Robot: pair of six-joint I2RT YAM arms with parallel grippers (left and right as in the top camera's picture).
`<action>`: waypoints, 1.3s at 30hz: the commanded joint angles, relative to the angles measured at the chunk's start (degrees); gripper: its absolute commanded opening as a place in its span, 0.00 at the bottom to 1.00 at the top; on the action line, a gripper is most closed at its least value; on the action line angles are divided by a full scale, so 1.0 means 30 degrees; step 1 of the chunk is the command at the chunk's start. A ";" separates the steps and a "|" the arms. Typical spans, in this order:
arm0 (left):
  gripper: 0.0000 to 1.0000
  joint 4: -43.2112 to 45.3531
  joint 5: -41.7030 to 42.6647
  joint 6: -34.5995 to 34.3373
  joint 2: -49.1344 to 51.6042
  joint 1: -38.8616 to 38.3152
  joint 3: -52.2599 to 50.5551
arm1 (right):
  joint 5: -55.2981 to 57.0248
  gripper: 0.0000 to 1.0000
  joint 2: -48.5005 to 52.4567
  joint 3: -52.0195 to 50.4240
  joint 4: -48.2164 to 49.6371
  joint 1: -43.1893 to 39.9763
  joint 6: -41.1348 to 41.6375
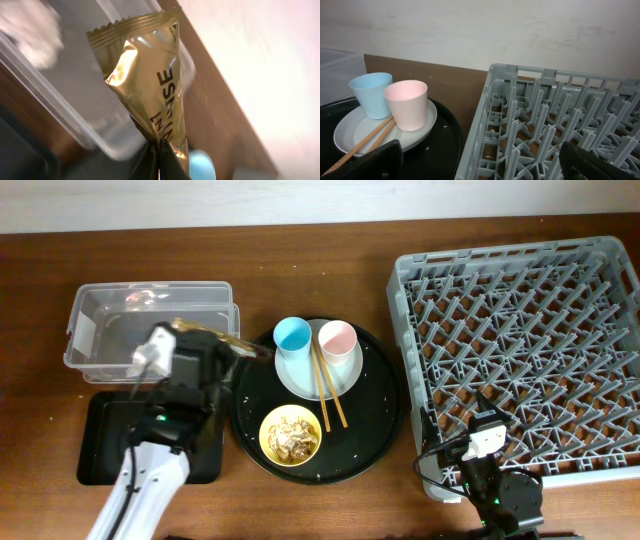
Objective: Sort waste into correct bins and load items into the dishwasher rack
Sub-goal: 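Grasp the gold wrapper with the left gripper and drop it in the clear bin, then grasp the yellow bowl rim with the left gripper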
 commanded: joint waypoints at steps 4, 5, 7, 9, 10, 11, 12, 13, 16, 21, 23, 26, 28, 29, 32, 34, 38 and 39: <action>0.03 0.1479 -0.0532 0.0488 0.1129 0.5727 -0.0138 | 0.0087 0.98 -0.0109 -0.0102 -0.0087 -0.0131 0.0168; 0.03 0.2025 -0.0517 0.0816 0.1770 0.6040 -0.0138 | 0.0080 0.98 -0.0109 -0.0102 -0.0087 -0.0131 0.0168; 0.03 0.3993 -0.0087 0.1756 0.3315 0.6411 -0.0138 | 0.0087 0.98 -0.0109 -0.0102 -0.0087 -0.0131 0.0168; 0.04 0.5850 0.0262 0.2849 0.4313 0.6441 -0.0138 | 0.0080 0.99 -0.0109 -0.0102 -0.0087 -0.0131 0.0160; 0.15 0.6229 0.0262 0.2841 0.4539 0.6441 -0.0138 | 0.0087 0.98 -0.0109 -0.0102 -0.0087 -0.0131 0.0160; 0.34 0.6324 0.0255 0.2849 0.4568 0.6441 -0.0138 | 0.0080 0.98 -0.0109 -0.0102 -0.0087 -0.0131 0.0160; 0.38 0.6411 0.0262 0.3111 0.4568 0.6441 -0.0138 | 0.0087 0.98 -0.0109 -0.0102 -0.0087 -0.0131 0.0160; 0.49 0.6557 0.0262 0.3840 0.4568 0.6441 -0.0138 | 0.0087 0.98 -0.0109 -0.0102 -0.0087 -0.0131 0.0160; 0.56 0.6608 0.1093 0.7053 0.4524 0.6433 0.0270 | 0.0080 0.98 -0.0109 -0.0102 -0.0087 -0.0131 0.0168; 0.53 -0.1574 0.4670 0.8845 0.2586 0.5603 0.4874 | 0.0087 0.98 -0.0109 -0.0102 -0.0087 -0.0131 0.0168; 0.53 -0.5960 0.5646 1.0491 0.1770 0.3767 0.7366 | 0.0087 0.98 -0.0109 -0.0102 -0.0087 -0.0131 0.0160; 0.52 -0.9726 0.5632 1.0506 0.1224 0.0299 0.8655 | 0.0080 0.98 -0.0109 -0.0102 -0.0087 -0.0131 0.0160; 0.49 -1.0571 0.5435 1.0484 0.1319 -0.2266 0.8648 | 0.0080 0.99 -0.0109 -0.0102 -0.0087 -0.0131 0.0160; 0.49 -1.0615 0.4954 1.0477 0.1428 -0.3286 0.8648 | 0.0080 0.98 -0.0109 -0.0102 -0.0087 -0.0131 0.0168; 0.49 -1.0768 0.4306 1.0462 0.2215 -0.6215 0.8633 | 0.0087 0.98 -0.0109 -0.0102 -0.0087 -0.0131 0.0160; 0.41 -1.1730 0.4320 1.0389 0.3308 -0.8065 0.8612 | 0.0080 0.98 -0.0109 -0.0102 -0.0087 -0.0131 0.0168; 0.40 -1.2240 0.4335 0.9726 0.6266 -1.0688 0.8597 | 0.0087 0.98 -0.0109 -0.0102 -0.0087 -0.0131 0.0168; 0.40 -1.2422 0.4342 0.9726 0.6987 -1.1132 0.8597 | 0.0087 0.99 -0.0109 -0.0102 -0.0087 -0.0131 0.0168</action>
